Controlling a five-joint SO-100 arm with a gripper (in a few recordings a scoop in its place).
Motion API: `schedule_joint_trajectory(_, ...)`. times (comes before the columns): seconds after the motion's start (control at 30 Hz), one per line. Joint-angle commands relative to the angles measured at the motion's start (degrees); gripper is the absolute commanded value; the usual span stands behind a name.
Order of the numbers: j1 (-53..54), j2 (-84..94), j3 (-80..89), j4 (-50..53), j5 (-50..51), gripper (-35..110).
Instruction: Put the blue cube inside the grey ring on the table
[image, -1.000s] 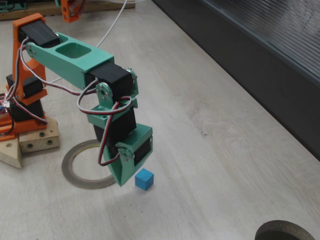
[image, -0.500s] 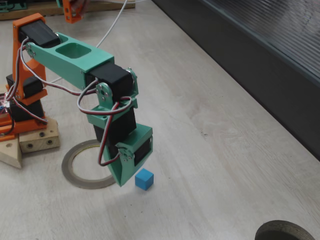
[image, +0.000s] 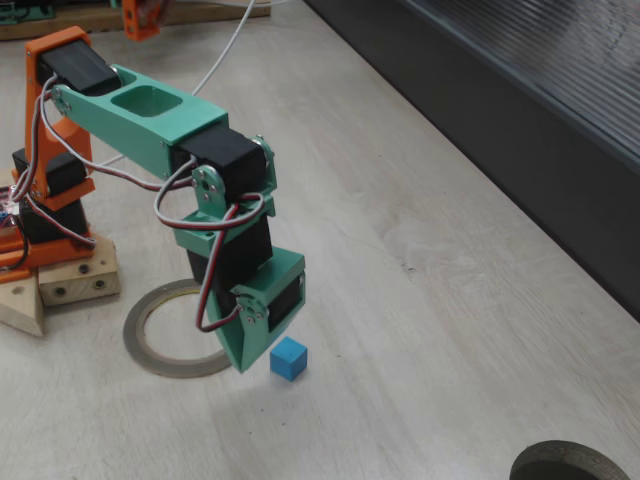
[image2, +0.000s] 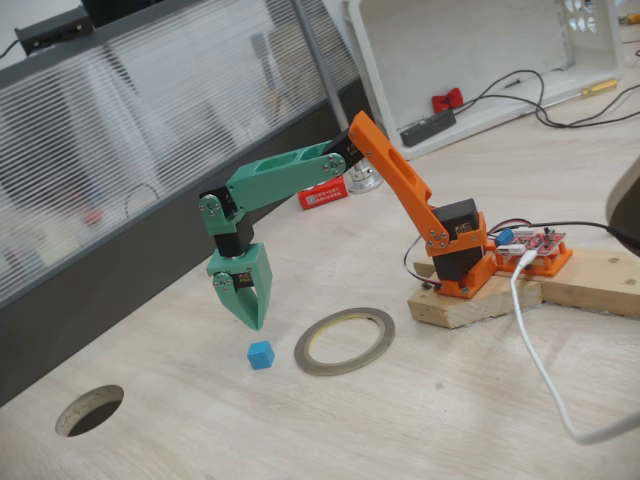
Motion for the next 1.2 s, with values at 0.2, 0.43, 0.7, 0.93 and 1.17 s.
schedule_joint_trajectory(0.2,0.2,0.8,-0.8,1.1,0.4,1)
schedule_joint_trajectory(0.43,0.2,0.8,-0.8,1.1,0.3,1)
schedule_joint_trajectory(0.7,0.2,0.8,-0.8,1.1,0.0,1)
schedule_joint_trajectory(0.93,0.2,0.8,-0.8,1.1,0.0,1)
schedule_joint_trajectory(1.17,0.2,1.1,-0.8,1.2,-0.1,9)
